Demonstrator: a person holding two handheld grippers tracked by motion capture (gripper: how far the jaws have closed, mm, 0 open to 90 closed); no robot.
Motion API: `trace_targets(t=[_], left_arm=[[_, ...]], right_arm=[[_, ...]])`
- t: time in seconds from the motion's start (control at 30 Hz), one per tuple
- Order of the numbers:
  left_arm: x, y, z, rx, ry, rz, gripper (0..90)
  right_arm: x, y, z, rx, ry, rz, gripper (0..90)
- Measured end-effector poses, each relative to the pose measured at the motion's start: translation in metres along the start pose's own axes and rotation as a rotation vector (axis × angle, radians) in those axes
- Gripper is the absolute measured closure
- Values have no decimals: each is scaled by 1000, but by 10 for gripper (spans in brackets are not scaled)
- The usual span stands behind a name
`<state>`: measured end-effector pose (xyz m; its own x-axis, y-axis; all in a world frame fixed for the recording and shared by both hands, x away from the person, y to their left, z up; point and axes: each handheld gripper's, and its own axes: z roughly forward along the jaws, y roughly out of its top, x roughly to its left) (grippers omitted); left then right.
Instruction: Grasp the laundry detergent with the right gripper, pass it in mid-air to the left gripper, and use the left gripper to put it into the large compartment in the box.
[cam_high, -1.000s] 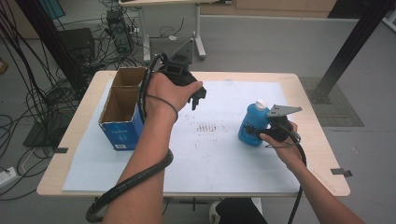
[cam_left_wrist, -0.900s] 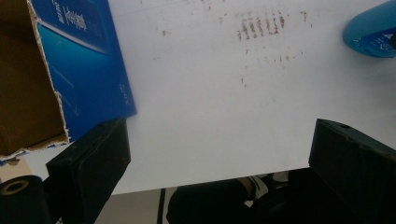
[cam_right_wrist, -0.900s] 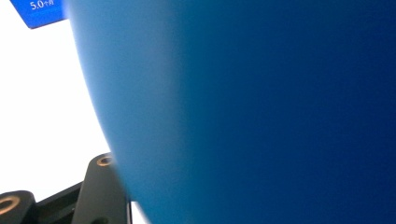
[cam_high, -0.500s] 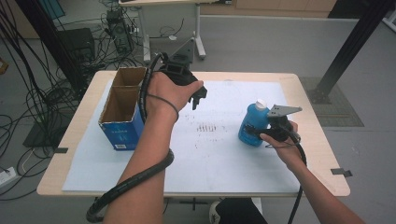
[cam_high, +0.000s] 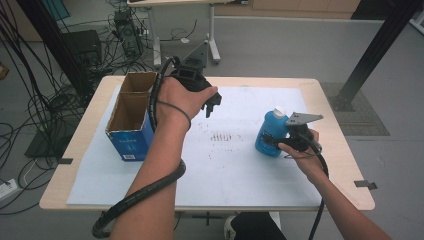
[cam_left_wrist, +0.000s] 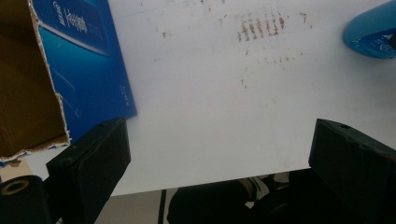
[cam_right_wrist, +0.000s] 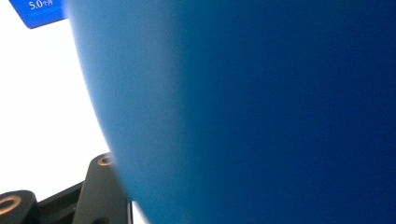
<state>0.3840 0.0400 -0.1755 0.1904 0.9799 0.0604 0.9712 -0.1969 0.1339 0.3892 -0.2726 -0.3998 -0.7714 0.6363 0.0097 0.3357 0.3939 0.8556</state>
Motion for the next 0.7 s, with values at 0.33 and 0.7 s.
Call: trace_targets(t=[0.33,0.7], left_arm=[[0,0,-1,-2,3,1,59],[0,0,0,-4,4,-1,59]], right_arm=[[0,0,0,-5,3,-1,408],[0,-1,0,-10,-5,3,436]])
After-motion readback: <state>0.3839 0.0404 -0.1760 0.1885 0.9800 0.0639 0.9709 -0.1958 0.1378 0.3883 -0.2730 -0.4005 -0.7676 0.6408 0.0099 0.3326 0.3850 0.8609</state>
